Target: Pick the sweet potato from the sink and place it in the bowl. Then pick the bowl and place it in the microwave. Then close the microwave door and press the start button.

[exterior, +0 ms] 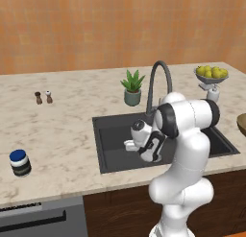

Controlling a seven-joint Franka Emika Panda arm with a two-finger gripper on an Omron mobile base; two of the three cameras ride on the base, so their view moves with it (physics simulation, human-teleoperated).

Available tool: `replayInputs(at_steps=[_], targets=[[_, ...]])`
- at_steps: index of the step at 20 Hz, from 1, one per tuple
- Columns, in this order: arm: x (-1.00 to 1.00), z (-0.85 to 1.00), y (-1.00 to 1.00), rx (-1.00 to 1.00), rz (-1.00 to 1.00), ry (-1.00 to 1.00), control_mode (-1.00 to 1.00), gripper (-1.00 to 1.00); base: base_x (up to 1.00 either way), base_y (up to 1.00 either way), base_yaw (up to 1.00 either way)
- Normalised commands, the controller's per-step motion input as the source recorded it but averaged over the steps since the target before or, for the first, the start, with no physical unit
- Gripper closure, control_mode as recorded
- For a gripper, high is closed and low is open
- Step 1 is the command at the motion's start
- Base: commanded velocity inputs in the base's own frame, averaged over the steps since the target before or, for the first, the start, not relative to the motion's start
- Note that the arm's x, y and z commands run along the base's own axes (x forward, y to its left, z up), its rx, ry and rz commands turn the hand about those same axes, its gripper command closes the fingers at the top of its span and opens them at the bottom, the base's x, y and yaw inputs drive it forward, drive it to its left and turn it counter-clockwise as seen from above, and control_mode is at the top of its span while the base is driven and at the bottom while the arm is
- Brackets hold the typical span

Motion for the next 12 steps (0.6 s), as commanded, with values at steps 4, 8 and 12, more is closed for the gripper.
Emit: replayInputs(at_steps=[4,8,12], targets=[[0.28,-0.20,-0.04,0.00,0.00,0.00,-1.00,-1.00,0.00,0.00,0.00],[0.28,-0.22,0.00,0.00,0.00,0.00,-1.00,-1.00,0.00,0.00,0.00],[0.22,-0.29,0.00,0.00,0.00,0.00,-1.00,-1.00,0.00,0.00,0.00]])
